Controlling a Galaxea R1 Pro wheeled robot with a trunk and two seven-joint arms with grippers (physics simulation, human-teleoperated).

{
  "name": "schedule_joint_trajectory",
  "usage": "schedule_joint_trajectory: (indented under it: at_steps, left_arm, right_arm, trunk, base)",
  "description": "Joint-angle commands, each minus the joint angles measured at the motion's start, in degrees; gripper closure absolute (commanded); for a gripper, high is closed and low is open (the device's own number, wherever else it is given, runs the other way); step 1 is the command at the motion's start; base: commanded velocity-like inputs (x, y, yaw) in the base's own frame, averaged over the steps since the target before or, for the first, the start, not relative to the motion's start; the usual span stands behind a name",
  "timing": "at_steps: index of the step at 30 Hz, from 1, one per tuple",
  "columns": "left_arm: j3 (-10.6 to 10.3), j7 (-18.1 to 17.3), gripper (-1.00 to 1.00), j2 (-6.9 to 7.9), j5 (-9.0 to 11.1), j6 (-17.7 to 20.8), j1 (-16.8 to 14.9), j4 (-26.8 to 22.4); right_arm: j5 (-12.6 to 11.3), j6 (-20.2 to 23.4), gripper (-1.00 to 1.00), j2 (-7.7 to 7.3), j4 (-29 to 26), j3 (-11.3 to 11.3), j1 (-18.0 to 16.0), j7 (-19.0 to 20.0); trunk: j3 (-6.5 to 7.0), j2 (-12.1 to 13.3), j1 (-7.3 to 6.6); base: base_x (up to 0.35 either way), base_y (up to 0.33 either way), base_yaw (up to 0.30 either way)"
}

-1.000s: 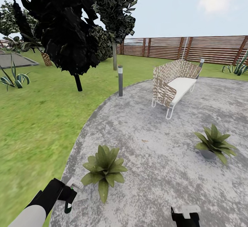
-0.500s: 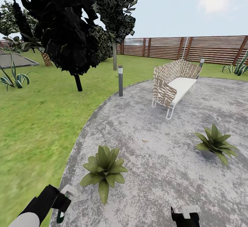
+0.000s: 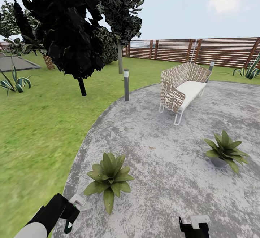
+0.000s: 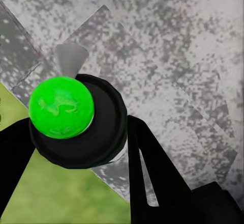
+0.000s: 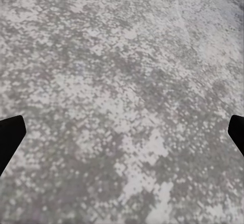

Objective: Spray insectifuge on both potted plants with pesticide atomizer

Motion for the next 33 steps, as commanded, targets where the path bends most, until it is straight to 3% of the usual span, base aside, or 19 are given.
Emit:
schedule_joint_trajectory:
  at_steps: [1, 6, 9, 11, 18, 22, 24, 33]
  left_arm:
    - [0.3, -0.48, 1.0, 0.08, -0.47, 0.15, -0.03, -0.09]
    - [0.72, -0.35, 1.0, 1.64, -0.49, 0.39, -0.03, 0.01]
    - [0.83, -0.33, 1.0, 4.04, -0.36, 0.37, 0.3, 0.11]
    - [0.8, -0.36, 1.0, 4.89, -0.18, 0.23, 1.35, 0.03]
    - [0.54, 0.28, 1.0, 3.72, -0.43, 0.14, 1.82, -0.66]
    - [0.64, 6.59, 1.0, 2.09, -0.2, 0.22, 1.82, -0.48]
    - [0.72, 8.05, 1.0, 1.66, 0.0, 0.26, 1.82, -0.49]
    - [0.7, 8.51, 1.0, 1.36, 0.21, 0.32, 1.82, -0.31]
  right_arm:
    - [0.61, -0.17, -1.0, 0.02, 0.07, -0.39, -0.04, -0.17]
    - [0.61, -0.19, -1.0, 0.02, 0.07, -0.39, -0.04, -0.15]
    - [0.61, -0.2, -1.0, 0.02, 0.07, -0.39, -0.04, -0.14]
    - [0.61, -0.2, -1.0, 0.02, 0.07, -0.39, -0.04, -0.14]
    - [0.77, -0.18, -1.0, -0.13, 0.07, -0.39, -0.04, 0.02]
    - [0.78, -0.15, -1.0, -0.15, 0.07, -0.39, -0.04, 0.03]
    - [0.78, -0.16, -1.0, -0.15, 0.07, -0.39, -0.04, 0.03]
    - [0.78, -0.14, -1.0, -0.08, 0.07, -0.39, -0.04, 0.03]
  trunk:
    - [-0.05, -0.02, -0.01]
    - [-0.05, -0.02, -0.01]
    - [-0.05, -0.02, -0.01]
    - [-0.05, -0.02, -0.01]
    - [-0.05, -0.02, -0.01]
    - [-0.05, -0.02, -0.01]
    - [-0.05, -0.02, -0.01]
    - [-0.05, -0.02, -0.01]
  base:
    - [0.0, 0.0, 0.0]
    - [0.0, 0.0, 0.0]
    - [0.0, 0.0, 0.0]
    - [0.0, 0.0, 0.0]
    - [0.0, 0.0, 0.0]
    - [0.0, 0.0, 0.0]
    - [0.0, 0.0, 0.0]
    - [0.081, 0.047, 0.0]
